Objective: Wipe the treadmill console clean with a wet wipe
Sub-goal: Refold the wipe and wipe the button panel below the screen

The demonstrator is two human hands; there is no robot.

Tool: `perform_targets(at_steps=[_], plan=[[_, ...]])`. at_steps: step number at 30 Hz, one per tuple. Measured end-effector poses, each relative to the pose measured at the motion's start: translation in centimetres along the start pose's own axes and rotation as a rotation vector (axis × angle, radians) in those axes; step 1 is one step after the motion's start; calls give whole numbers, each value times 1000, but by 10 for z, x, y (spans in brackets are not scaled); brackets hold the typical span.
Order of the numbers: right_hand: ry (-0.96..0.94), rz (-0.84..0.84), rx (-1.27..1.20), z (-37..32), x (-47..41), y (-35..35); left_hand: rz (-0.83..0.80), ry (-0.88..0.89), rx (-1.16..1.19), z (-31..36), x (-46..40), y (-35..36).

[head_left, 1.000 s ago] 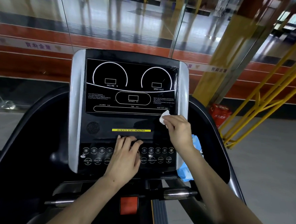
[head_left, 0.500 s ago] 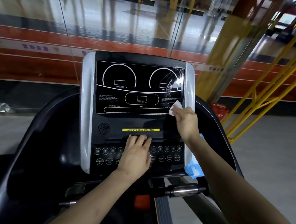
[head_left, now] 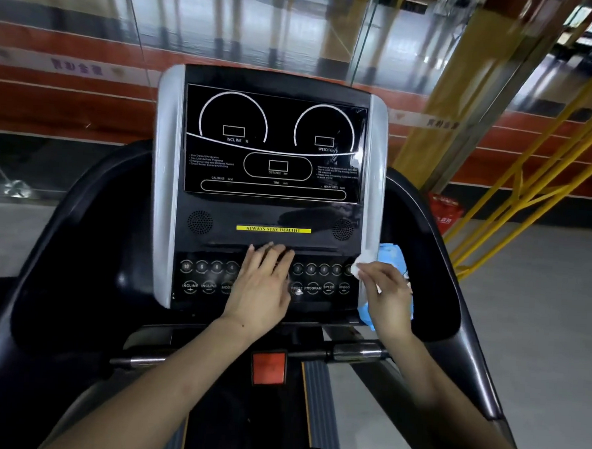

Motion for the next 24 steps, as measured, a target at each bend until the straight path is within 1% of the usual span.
perform_targets(at_steps=[5, 8, 12, 14, 16, 18, 22, 24], plan=[[-160, -57, 57, -7, -12, 16, -43, -29, -15, 16, 16, 23], [-211, -73, 103, -5, -15, 33, -14, -62, -31, 23, 22, 27], [-314, -73, 148, 7, 17, 41, 8, -109, -22, 22, 33, 34], [-365, -120, 136, 11, 45, 41, -8, -114, -48, 23, 43, 39], [-396, -148, 125, 10, 54, 41, -27, -117, -74, 26, 48, 44], [-396, -141, 129, 5, 37, 43, -32, -131, -68, 28, 51, 45], [-280, -53, 160, -4, -24, 37, -29, -164, -71, 31, 51, 43], [-271, -42, 169, -7, -25, 39, -28, -169, -69, 31, 50, 42]])
Point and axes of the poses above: each hand's wrist, its own x-axis away from the middle knuckle, its own y-axis out of the palm, z = x × y, the point moved 9 cm from there along -x, towards the middle knuckle, and after that the axes turned 3 degrees about y, right-handed, at the moved point
